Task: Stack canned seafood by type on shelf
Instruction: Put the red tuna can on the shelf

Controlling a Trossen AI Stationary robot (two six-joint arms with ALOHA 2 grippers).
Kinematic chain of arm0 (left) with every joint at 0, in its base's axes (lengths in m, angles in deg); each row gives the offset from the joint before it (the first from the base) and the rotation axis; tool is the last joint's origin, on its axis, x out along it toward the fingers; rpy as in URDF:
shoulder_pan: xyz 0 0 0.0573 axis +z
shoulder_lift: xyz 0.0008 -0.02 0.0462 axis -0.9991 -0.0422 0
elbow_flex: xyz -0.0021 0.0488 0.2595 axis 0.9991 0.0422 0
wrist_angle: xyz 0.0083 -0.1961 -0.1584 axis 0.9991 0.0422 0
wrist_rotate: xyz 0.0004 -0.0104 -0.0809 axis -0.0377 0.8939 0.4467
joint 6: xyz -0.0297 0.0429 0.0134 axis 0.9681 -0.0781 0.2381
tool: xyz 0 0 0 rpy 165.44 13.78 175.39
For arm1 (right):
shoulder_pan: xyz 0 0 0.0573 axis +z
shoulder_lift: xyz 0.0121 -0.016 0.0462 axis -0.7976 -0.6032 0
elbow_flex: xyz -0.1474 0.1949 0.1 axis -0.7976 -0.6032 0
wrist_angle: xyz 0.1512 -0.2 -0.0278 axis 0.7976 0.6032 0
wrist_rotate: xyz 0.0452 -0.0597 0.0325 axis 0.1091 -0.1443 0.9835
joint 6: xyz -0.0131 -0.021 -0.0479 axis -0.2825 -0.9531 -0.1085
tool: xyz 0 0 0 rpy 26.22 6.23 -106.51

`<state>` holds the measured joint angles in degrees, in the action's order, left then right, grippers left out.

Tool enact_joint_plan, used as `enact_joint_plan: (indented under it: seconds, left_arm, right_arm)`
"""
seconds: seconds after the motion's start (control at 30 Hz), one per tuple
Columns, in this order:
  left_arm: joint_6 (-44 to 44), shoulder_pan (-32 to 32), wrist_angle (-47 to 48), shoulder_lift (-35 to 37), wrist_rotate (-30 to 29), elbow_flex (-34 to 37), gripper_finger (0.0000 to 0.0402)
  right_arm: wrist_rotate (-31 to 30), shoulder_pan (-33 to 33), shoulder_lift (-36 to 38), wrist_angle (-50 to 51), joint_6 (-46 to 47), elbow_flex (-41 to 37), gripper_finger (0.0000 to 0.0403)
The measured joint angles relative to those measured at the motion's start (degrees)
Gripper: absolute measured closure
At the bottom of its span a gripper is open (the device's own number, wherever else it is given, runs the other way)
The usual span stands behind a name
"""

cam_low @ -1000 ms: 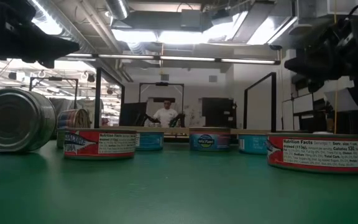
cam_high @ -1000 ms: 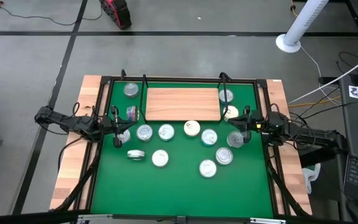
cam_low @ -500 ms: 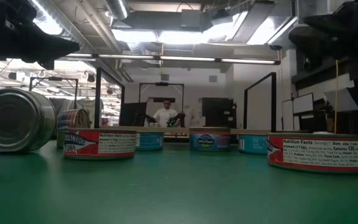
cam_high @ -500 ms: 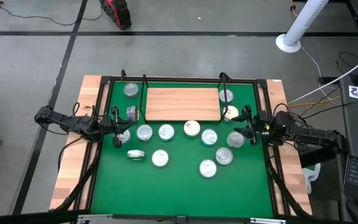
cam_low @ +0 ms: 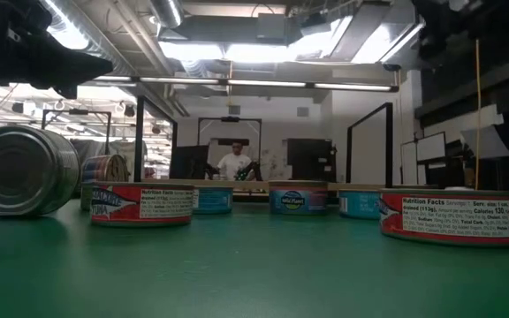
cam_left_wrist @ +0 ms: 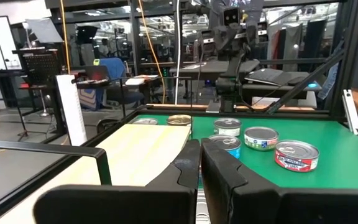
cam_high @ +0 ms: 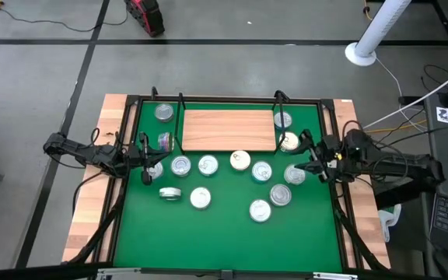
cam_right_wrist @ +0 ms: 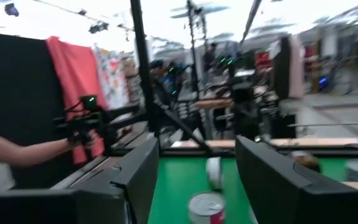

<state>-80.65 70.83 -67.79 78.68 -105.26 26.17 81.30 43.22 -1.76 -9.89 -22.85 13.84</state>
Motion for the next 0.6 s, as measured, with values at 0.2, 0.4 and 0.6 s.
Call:
enact_joint_plan:
  seconds: [0.2,0.4,0.6]
  left_arm:
    - [0.07,0.01,0.0,0.0,0.0,0.0,0.0391]
    - [0.09,0.01,0.02,0.0,0.0,0.0,0.0391]
    - [0.09,0.0,0.02,0.0,0.0,0.0,0.0391]
  right_arm:
    - [-0.57,10.28,-13.68,0.16,-2.61,6.01,0.0192]
    - [-7.89,23.82,-27.63,7.55,-11.63,14.42,0.0192]
    - [-20.75,33.35,-40.93,30.4,-14.86,24.56,0.0192]
